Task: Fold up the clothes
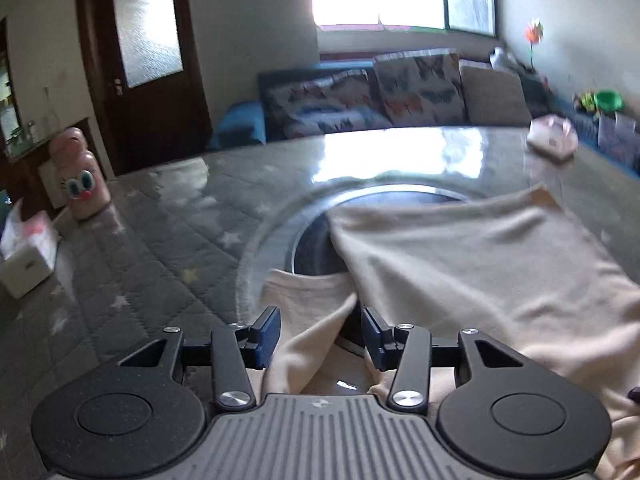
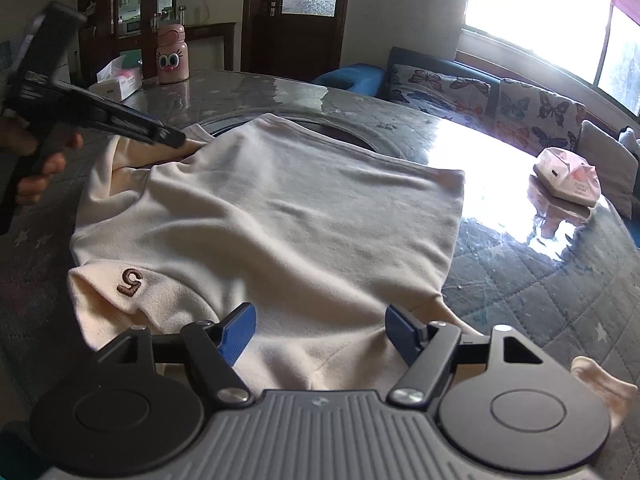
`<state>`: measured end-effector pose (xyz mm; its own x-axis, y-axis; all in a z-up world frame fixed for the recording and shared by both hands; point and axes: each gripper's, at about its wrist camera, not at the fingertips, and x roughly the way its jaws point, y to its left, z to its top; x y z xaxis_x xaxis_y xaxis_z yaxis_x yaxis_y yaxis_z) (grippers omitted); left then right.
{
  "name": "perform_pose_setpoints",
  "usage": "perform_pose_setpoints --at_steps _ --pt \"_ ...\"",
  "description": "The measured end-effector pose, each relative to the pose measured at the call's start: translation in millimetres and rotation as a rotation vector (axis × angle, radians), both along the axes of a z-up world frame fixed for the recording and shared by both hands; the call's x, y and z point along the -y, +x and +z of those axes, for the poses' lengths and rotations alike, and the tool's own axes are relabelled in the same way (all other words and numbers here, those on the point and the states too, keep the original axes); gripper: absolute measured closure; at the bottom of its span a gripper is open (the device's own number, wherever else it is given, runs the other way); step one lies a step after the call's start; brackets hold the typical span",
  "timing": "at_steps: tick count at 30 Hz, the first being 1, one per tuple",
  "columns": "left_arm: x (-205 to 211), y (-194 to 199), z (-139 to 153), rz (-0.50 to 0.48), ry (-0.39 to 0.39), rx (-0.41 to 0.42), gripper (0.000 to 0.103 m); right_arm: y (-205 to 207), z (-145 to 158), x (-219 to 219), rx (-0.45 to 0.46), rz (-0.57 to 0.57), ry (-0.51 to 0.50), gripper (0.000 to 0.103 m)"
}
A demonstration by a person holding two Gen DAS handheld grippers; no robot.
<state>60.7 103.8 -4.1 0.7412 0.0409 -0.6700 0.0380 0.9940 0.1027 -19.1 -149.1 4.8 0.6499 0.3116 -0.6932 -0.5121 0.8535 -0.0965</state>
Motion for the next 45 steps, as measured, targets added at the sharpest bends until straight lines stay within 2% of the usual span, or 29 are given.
perform_pose_setpoints --at_steps 1,2,3,5,10,18,22,27,31,33,36,40,45 --pt "0.1 3.8 -0.7 -0.003 0.009 -0.003 0.063 0.4 0.2 -0.2 0.000 0.000 0.000 0.029" --pt "0.2 7.5 -1.4 -0.006 0.018 -0.007 0.074 0.8 0.4 -0.2 -0.001 -0.001 0.000 0.029" --pt "0.2 11.3 -2.0 -0.009 0.027 -0.010 0.078 1.2 0.4 -0.4 -0.002 -0.001 -0.001 0.029" --pt "-10.7 2.5 0.4 0.032 0.009 0.013 0.095 1.5 0.5 -1.1 -0.003 0.001 -0.003 0.029" --pt "-46.9 -32.7 9.3 0.170 -0.066 0.094 0.100 1.1 0.4 -2.6 -0.001 0.000 -0.009 0.029" --pt "-104.7 -88.9 23.6 0.390 -0.187 0.225 0.100 0.7 0.7 -4.6 0.001 0.000 -0.016 0.028" --pt "-123.5 -117.8 6.0 0.502 -0.172 0.181 0.100 0.4 2.9 -5.2 0.007 0.007 -0.025 0.025" --pt "-139.4 -133.1 -7.3 0.590 -0.170 0.118 0.095 -0.1 5.7 -5.9 0.013 0.015 -0.036 0.023" --pt "-143.7 -123.1 2.0 0.557 -0.163 0.144 0.070 -0.4 7.8 -7.5 0.017 0.022 -0.040 0.023" --pt "-140.9 -108.5 3.1 0.514 -0.132 0.142 0.069 -0.3 8.5 -9.4 0.016 0.026 -0.037 0.023" --pt "-135.1 -79.4 -3.1 0.476 -0.051 0.096 0.072 -0.9 9.9 -12.0 0.008 0.035 -0.021 0.023" --pt "-134.9 -51.4 -12.2 0.448 0.031 0.080 0.071 -3.9 12.9 -16.8 0.010 0.065 -0.017 0.023" --pt "-136.2 -37.5 -8.7 0.434 0.043 0.067 0.070 -13.4 24.3 -34.2 0.014 0.193 0.006 0.023"
